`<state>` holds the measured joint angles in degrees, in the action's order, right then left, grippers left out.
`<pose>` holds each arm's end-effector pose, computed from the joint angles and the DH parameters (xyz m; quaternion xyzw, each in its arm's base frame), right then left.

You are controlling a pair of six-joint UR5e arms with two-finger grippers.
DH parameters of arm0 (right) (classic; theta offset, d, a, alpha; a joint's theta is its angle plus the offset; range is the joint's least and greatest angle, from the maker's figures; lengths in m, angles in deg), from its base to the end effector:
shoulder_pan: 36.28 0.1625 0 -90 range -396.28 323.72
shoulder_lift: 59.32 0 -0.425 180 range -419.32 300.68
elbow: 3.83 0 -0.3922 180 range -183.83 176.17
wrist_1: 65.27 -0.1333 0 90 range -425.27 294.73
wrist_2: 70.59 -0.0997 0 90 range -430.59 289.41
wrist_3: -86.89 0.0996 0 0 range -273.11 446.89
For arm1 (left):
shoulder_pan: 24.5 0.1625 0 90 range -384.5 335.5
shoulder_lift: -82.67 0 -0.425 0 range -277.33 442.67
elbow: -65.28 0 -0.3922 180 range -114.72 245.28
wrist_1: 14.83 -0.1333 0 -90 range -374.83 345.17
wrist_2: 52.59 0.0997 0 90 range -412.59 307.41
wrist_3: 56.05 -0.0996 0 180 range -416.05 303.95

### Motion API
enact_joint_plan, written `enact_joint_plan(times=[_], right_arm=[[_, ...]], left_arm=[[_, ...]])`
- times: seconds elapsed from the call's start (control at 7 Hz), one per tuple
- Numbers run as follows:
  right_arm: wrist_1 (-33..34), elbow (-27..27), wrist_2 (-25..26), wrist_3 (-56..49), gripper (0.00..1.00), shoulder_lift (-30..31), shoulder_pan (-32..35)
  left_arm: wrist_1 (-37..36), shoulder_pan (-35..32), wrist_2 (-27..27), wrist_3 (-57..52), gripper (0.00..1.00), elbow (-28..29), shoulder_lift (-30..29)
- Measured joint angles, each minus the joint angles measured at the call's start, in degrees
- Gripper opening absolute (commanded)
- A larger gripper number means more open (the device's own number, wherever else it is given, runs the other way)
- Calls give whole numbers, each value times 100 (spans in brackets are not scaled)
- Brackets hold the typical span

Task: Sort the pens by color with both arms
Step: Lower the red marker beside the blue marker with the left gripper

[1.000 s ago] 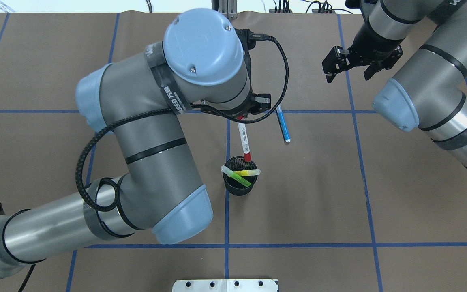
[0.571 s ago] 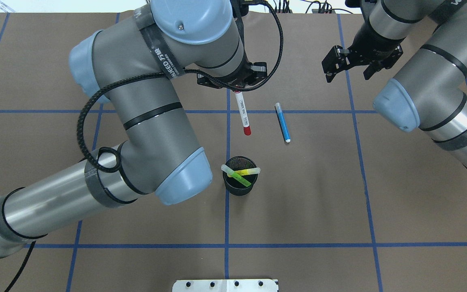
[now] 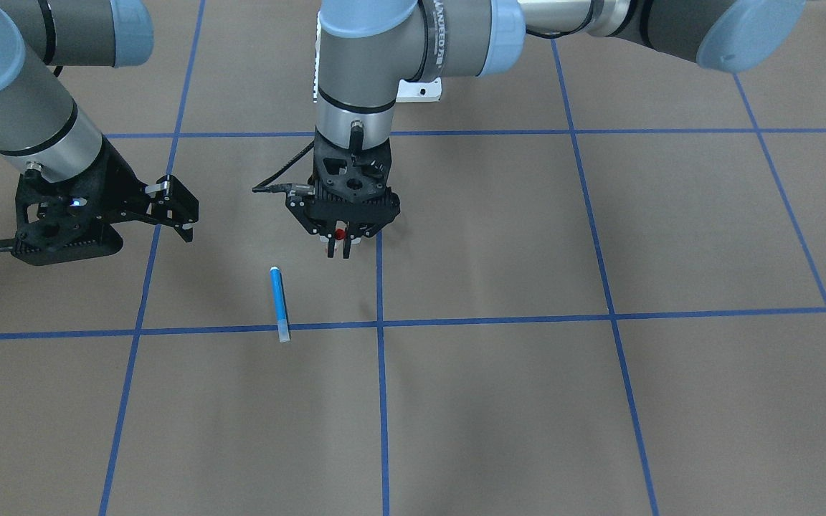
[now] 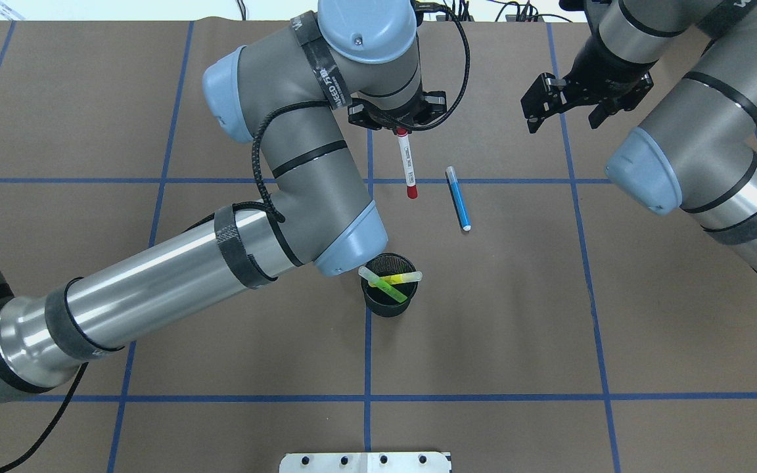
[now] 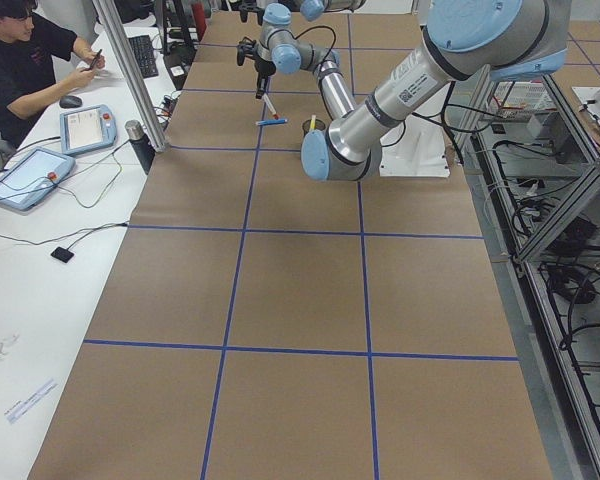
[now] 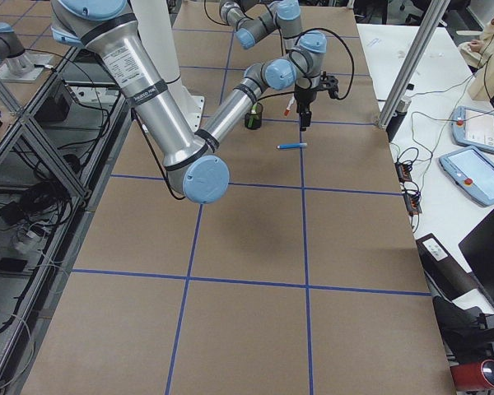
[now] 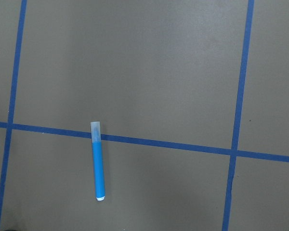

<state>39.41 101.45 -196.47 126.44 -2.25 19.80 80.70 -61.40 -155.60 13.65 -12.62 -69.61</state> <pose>-0.2839 -0.5564 0.2390 0.0435 -0.4005 -0.0440 0.9142 0.5442 -0.5472 0.0313 0.1343 0.4555 -0.0744 0.8769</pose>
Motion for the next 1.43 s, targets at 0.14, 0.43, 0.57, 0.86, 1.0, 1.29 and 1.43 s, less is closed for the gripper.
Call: enact_joint_plan(times=[0.14,0.43,0.57,0.86,1.0,1.29,1.43], right_arm=[[2,48,-3,0,99,2,0],[8,87,-18,0,99,6,-6],[9,85,-22,0,99,8,-10],[9,81,-37,0,99,8,-16],[11,78,-45,0,99,7,-17],[16,73,-52,0,99,3,-23],[17,69,-56,0,99,0,-25]], left_arm=[[214,18,0,2,2,308,-34],[402,119,-30,8,2,671,-129],[420,154,-126,9,2,751,-166],[432,187,-366,6,3,936,-254],[452,200,-408,11,6,1069,-320],[591,219,-428,30,31,1270,-376],[629,221,-430,32,37,1305,-385]])
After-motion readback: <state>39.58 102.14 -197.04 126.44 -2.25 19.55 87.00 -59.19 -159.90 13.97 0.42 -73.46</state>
